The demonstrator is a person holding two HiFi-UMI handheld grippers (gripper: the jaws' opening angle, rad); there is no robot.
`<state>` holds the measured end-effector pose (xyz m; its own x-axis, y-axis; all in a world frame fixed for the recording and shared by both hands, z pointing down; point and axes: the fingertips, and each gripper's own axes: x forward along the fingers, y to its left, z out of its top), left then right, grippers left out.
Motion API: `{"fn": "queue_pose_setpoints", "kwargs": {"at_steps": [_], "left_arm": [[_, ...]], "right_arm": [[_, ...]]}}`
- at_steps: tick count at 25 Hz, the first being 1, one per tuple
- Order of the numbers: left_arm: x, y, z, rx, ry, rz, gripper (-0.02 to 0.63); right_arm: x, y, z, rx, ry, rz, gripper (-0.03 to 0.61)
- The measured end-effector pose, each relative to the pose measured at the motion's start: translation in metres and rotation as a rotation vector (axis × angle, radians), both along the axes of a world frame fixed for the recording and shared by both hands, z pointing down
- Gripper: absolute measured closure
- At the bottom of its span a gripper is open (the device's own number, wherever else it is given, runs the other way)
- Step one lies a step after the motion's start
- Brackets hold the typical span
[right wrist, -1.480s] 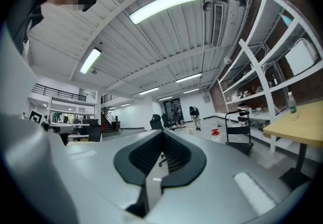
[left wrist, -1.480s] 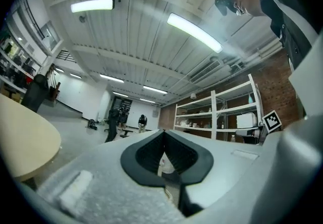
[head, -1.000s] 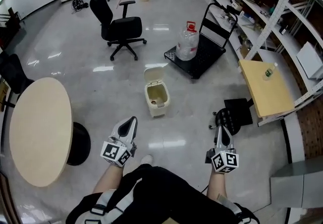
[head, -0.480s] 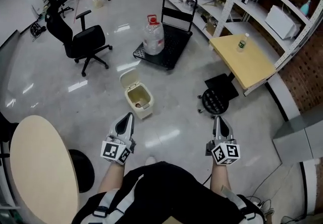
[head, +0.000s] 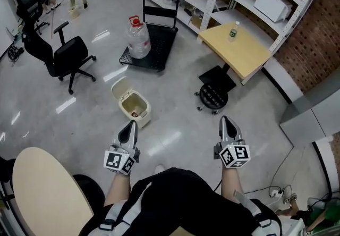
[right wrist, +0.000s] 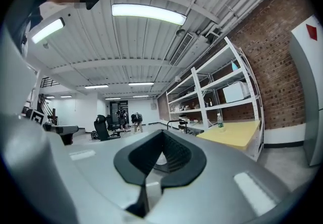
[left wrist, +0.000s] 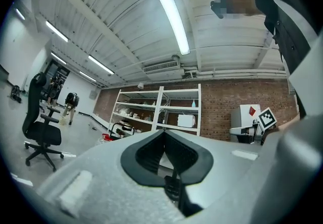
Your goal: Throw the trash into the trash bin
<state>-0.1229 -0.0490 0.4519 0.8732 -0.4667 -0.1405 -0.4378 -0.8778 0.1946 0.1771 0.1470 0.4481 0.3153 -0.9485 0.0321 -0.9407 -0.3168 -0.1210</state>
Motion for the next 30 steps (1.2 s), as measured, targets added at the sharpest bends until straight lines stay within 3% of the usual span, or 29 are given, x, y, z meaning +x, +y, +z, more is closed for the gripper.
{"fn": "queue_pose_setpoints", "kwargs": {"at_steps": [6,13,21,30], "left_arm": [[0.021,-0.005,0.008,-0.015,0.003,0.082,0.614],[0.056,-0.005,0.011,-0.024,-0.015,0.114,0.614],[0.154,0.002,-0.004,0.013,-0.017,0.154,0.614],[0.267,0.027,-0.017,0.04,-0.007,0.23,0.614]], "right_arm": [[-0.002,0.024,0.001,-0.023,-0.001,0.078,0.577],[0.039,0.047,0.012,-0.036,-0.036,0.159,0.577],[0.113,0.05,-0.014,0.093,-0.001,0.131,0.575],[0.203,0.105,-0.013,0.122,0.004,0.25,0.577]]}}
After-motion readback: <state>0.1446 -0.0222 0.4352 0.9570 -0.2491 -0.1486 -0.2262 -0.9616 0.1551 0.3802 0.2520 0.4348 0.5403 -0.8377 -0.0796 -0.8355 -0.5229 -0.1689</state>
